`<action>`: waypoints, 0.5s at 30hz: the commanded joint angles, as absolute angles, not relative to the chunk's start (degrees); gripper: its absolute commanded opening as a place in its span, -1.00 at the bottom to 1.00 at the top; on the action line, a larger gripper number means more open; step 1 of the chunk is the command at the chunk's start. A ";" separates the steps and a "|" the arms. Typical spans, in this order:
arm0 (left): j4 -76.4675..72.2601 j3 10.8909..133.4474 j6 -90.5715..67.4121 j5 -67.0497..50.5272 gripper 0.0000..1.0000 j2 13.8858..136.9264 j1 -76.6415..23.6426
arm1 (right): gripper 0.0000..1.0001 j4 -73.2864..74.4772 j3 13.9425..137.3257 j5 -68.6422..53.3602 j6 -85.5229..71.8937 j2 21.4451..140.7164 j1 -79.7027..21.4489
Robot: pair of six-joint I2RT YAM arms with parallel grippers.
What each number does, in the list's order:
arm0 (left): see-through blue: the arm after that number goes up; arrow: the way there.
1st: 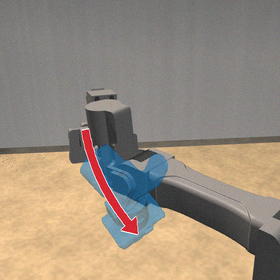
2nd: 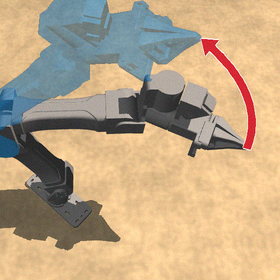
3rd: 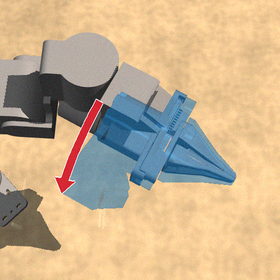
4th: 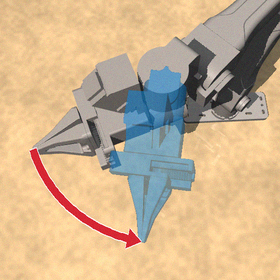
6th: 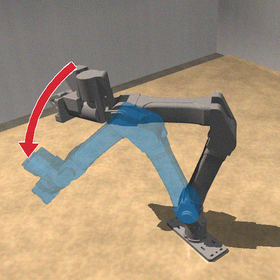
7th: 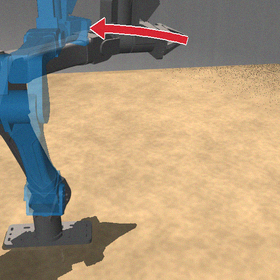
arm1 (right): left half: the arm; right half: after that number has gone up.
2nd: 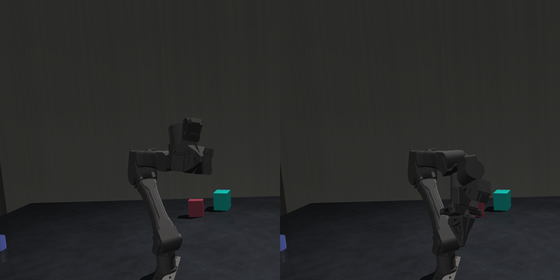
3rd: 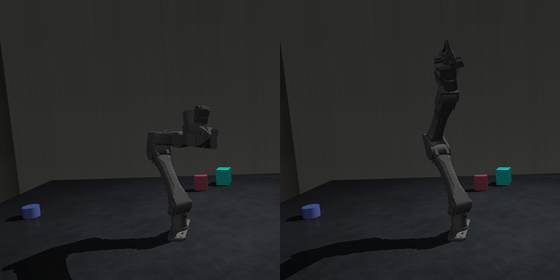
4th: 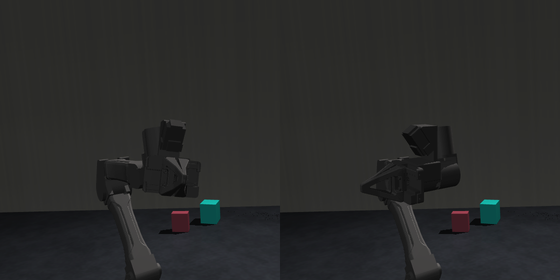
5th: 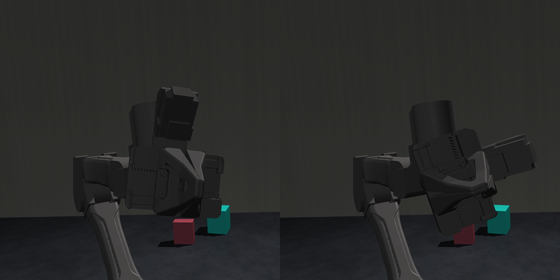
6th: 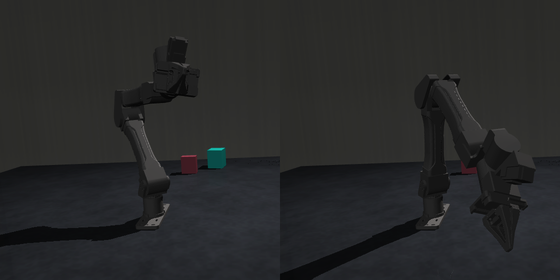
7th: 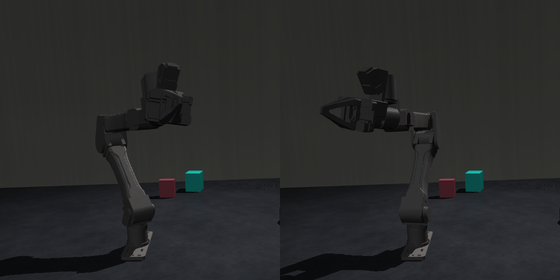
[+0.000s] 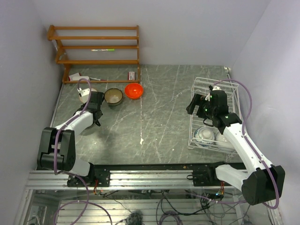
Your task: Load the bowls into the dish rack
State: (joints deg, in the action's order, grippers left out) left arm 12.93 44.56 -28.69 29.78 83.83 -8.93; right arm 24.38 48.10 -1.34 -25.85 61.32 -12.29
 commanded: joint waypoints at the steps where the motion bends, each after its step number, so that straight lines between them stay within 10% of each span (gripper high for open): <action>1: 8.81 42.60 -30.67 20.73 -0.85 80.14 -9.63 | 0.82 24.31 47.21 0.16 -25.28 60.25 -12.64; 15: 3.80 49.47 -40.03 -2.21 -0.85 64.99 -16.11 | 0.83 21.82 46.58 -7.69 -24.67 58.79 -12.44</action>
